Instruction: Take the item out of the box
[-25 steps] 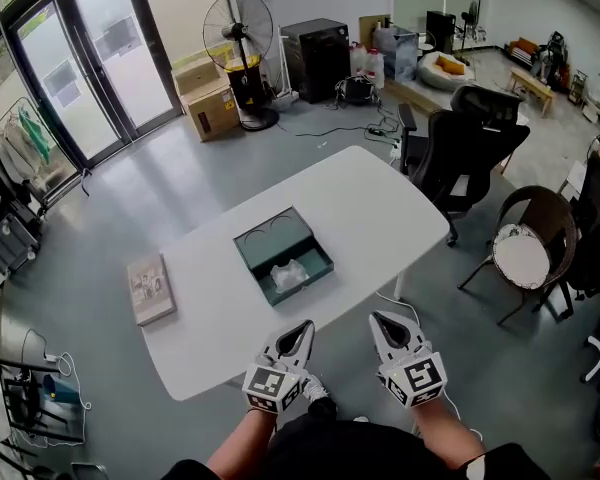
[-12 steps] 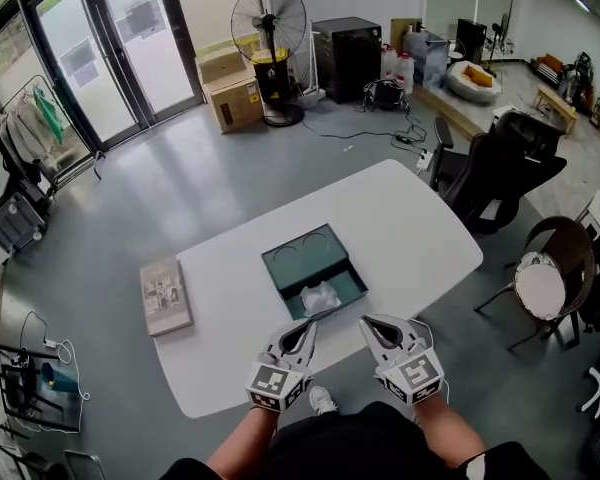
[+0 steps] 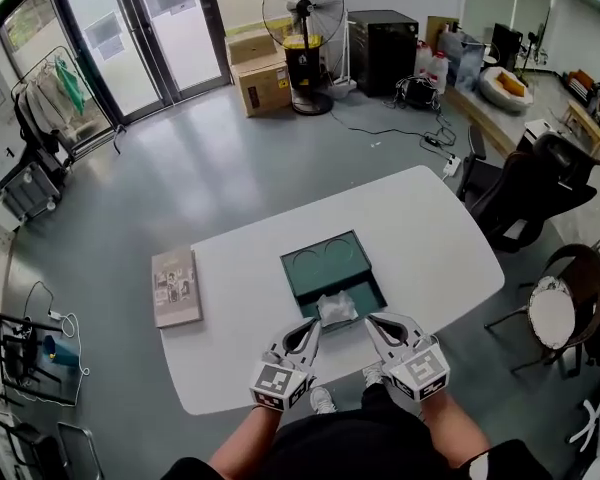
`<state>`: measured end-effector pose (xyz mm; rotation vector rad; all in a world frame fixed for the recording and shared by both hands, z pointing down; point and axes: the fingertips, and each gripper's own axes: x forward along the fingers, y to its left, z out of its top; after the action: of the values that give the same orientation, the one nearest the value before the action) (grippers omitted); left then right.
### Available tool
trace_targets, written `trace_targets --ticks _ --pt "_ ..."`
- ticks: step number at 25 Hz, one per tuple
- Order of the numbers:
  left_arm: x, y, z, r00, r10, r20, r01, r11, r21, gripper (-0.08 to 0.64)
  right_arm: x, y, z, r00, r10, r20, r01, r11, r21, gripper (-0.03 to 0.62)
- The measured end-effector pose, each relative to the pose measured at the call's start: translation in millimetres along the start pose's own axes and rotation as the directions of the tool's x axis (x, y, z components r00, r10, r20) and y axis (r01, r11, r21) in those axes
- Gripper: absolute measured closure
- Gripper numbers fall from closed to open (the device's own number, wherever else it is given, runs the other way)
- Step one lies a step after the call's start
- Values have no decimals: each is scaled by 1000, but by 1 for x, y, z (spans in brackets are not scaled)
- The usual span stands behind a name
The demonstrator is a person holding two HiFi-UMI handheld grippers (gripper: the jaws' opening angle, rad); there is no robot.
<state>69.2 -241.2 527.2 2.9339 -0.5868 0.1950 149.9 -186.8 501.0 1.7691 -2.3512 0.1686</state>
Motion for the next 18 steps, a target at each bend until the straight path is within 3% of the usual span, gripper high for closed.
trace_targets --ticks 8,18 --pt "19 29 4 990 136 -21 -137 991 -6 551 43 -24 -3 987 155 -52 -157 987 -44 586" --pt "28 45 -18 970 239 -52 -241 969 -51 551 84 -36 -34 937 311 -159 -326 942 -81 586"
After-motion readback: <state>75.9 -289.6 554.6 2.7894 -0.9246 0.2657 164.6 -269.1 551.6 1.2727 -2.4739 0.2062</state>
